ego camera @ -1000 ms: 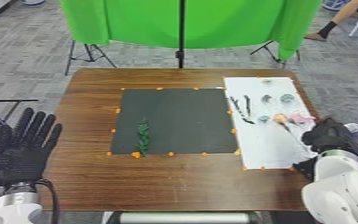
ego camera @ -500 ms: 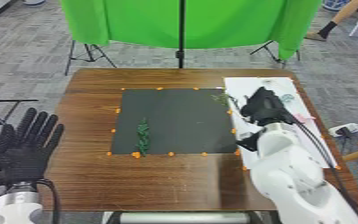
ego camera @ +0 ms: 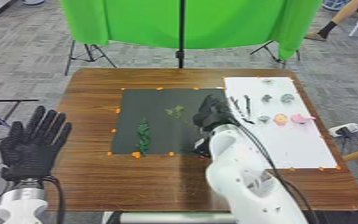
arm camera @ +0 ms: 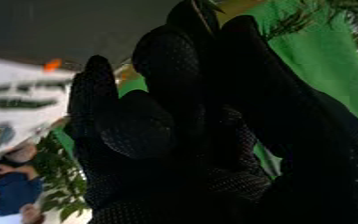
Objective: Arrange flowers
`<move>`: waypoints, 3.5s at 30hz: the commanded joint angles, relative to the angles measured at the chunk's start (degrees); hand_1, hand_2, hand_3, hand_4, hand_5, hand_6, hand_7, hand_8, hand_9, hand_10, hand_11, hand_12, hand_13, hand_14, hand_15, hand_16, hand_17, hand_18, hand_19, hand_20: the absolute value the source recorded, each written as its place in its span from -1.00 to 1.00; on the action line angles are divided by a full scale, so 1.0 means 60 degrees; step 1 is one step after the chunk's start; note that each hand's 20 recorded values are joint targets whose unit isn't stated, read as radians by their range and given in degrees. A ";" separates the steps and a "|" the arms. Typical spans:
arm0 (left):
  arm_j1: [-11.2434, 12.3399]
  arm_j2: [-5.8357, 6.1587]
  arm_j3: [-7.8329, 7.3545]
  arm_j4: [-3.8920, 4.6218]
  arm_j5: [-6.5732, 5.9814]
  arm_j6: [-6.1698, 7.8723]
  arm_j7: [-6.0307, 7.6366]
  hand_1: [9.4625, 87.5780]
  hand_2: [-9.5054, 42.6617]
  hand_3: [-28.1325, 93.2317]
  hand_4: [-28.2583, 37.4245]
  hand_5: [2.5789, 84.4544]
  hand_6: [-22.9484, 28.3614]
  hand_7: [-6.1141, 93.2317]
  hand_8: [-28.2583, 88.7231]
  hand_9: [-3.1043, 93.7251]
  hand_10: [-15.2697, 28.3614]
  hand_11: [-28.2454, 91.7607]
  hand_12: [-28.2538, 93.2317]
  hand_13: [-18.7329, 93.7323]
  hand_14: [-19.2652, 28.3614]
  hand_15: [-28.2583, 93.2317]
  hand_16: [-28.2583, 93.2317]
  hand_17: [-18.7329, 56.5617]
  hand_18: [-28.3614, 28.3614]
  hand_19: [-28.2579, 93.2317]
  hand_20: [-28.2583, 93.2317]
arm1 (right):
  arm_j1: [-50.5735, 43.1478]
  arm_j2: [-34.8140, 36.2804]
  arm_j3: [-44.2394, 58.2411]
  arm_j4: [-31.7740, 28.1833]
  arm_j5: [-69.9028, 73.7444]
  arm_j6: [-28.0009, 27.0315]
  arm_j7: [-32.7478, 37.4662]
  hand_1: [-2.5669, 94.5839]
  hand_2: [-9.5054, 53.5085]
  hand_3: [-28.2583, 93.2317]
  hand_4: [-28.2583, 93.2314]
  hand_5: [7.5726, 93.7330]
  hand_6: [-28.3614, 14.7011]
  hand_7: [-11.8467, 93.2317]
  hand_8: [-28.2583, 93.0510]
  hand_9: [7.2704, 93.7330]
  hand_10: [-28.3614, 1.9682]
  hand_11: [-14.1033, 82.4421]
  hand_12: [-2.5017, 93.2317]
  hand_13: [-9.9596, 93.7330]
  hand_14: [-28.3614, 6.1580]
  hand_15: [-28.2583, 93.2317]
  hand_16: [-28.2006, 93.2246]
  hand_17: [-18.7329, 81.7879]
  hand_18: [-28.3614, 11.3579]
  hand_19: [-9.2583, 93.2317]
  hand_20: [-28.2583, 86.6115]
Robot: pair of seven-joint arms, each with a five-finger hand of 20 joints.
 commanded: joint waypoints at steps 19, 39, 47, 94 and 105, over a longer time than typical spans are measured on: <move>-0.0857 0.0400 0.0737 0.0496 -0.0282 0.0119 -0.0700 -0.51 -0.21 0.75 -1.00 0.06 0.25 -0.71 -0.68 -0.09 0.40 -0.25 -0.41 -0.11 0.46 -0.08 -0.65 -0.68 0.50 0.05 -0.35 | -0.0227 -0.1246 -0.1151 0.1389 -0.0759 0.0044 -0.0033 0.10 -1.00 0.77 -0.89 0.73 0.07 -0.17 -0.27 0.68 -0.22 0.21 -0.08 0.65 -0.11 0.76 -0.07 0.17 -0.96 1.00 -0.17; -0.0987 0.0492 0.0784 0.0560 -0.0246 0.0172 -0.0719 -0.51 -0.21 0.76 -1.00 0.06 0.25 -0.71 -0.68 -0.09 0.40 -0.25 -0.41 -0.11 0.46 -0.08 -0.65 -0.68 0.50 0.05 -0.35 | -0.0344 -0.1411 -0.1100 0.1287 -0.0241 0.0098 0.0251 0.04 -1.00 0.70 -0.92 0.66 0.01 -0.23 -0.36 0.62 -0.29 0.28 -0.17 0.62 -0.12 0.76 -0.07 0.16 -0.96 1.00 -0.17; -0.0904 0.0462 0.0743 0.0514 -0.0262 0.0191 -0.0673 -0.51 -0.21 0.76 -1.00 0.06 0.24 -0.71 -0.68 -0.09 0.40 -0.25 -0.41 -0.10 0.45 -0.08 -0.65 -0.68 0.50 0.05 -0.35 | -0.0314 -0.1393 -0.1027 0.1275 -0.0217 0.0099 0.0274 -0.01 -1.00 0.72 -0.93 0.63 0.00 -0.27 -0.38 0.57 -0.37 0.34 -0.28 0.60 -0.15 0.77 -0.07 0.14 -0.98 1.00 -0.17; -0.0208 -0.0032 0.0272 0.0234 -0.0121 -0.0176 0.0146 -0.51 -0.23 0.76 -1.00 0.05 0.24 -0.71 -0.68 -0.09 0.39 -0.25 -0.41 -0.10 0.45 -0.08 -0.65 -0.68 0.50 0.05 -0.35 | 0.2026 0.1892 0.1337 0.2541 -0.0150 0.0599 0.0473 -0.26 -1.00 0.68 -1.00 0.44 -0.15 -0.55 -0.71 0.43 -0.52 -0.24 -0.56 0.46 -0.20 0.68 -0.15 0.05 -0.95 1.00 -0.22; -0.0669 0.0141 0.0484 0.0382 -0.0200 -0.0262 0.0134 -0.51 -0.24 0.76 -1.00 0.05 0.23 -0.70 -0.68 -0.09 0.39 -0.25 -0.40 -0.10 0.45 -0.08 -0.65 -0.68 0.50 0.05 -0.35 | 0.2588 0.1597 0.0863 0.3343 0.0029 -0.1482 0.0357 -0.30 -1.00 0.59 -1.00 0.38 -0.33 -0.64 -0.70 0.33 -0.66 -0.26 -0.55 0.38 -0.28 0.71 -0.16 0.00 -0.99 0.99 -0.20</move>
